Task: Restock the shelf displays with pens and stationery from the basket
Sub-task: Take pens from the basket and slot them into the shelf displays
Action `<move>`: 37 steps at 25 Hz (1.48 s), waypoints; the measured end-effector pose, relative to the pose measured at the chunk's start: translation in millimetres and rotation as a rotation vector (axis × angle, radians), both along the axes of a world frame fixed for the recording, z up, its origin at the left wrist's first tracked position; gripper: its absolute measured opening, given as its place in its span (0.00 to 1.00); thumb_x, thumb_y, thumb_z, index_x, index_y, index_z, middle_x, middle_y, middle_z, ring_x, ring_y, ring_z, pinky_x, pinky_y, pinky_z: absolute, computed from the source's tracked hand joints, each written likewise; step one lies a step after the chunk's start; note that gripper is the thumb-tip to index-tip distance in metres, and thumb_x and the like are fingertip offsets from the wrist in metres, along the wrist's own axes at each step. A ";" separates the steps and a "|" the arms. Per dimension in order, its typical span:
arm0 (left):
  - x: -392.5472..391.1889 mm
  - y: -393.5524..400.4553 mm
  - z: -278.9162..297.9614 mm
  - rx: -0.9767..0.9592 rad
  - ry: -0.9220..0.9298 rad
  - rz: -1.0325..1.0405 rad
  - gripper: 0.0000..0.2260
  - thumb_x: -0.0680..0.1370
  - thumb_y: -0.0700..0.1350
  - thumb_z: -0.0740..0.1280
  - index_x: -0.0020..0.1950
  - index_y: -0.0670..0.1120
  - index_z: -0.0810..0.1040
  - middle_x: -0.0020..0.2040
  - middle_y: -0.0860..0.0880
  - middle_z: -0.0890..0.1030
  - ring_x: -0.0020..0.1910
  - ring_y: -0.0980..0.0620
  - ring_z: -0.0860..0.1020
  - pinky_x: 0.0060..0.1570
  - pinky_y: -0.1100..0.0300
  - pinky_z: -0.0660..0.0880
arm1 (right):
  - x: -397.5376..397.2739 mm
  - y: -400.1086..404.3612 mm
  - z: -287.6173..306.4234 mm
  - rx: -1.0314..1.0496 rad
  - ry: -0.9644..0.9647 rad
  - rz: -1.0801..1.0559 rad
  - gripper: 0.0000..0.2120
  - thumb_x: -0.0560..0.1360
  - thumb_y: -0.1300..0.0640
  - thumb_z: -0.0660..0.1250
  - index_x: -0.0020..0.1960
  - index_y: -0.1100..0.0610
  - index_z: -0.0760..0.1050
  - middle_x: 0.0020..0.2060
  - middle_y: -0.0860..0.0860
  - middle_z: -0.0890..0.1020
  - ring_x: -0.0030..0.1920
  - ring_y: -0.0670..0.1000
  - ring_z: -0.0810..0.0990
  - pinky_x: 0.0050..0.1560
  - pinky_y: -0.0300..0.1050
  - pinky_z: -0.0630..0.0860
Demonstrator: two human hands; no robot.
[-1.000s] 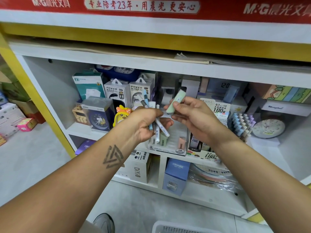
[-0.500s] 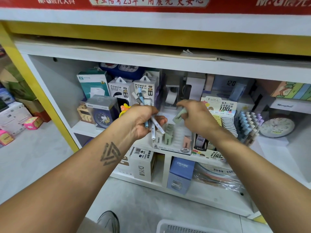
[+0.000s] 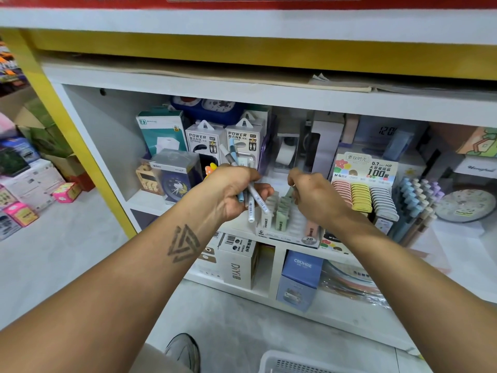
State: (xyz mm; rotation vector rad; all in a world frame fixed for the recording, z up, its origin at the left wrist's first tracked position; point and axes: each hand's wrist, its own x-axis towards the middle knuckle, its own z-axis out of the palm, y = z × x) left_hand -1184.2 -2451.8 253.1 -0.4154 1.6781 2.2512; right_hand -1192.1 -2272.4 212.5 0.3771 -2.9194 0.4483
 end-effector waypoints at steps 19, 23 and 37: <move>24.3 33.1 11.1 0.000 0.015 -0.371 0.03 0.78 0.34 0.67 0.51 0.38 0.79 0.35 0.43 0.83 0.28 0.54 0.78 0.22 0.67 0.72 | 26.3 30.0 41.4 -1.158 -0.439 -0.002 0.08 0.78 0.56 0.70 0.52 0.59 0.84 0.43 0.56 0.86 0.37 0.50 0.80 0.32 0.39 0.73; 34.4 53.7 12.2 0.030 0.072 -0.416 0.05 0.77 0.36 0.68 0.51 0.36 0.80 0.37 0.40 0.83 0.32 0.48 0.82 0.29 0.62 0.79 | 40.4 55.6 45.2 -1.270 -0.454 -0.019 0.05 0.76 0.62 0.72 0.51 0.62 0.83 0.39 0.55 0.84 0.35 0.47 0.79 0.33 0.38 0.76; 46.8 126.5 7.9 0.042 -0.018 -0.465 0.08 0.80 0.35 0.64 0.58 0.38 0.72 0.42 0.35 0.84 0.33 0.44 0.84 0.23 0.63 0.77 | 81.5 186.7 64.6 -1.104 0.135 -0.284 0.04 0.77 0.68 0.69 0.46 0.60 0.80 0.28 0.53 0.81 0.26 0.49 0.78 0.28 0.39 0.74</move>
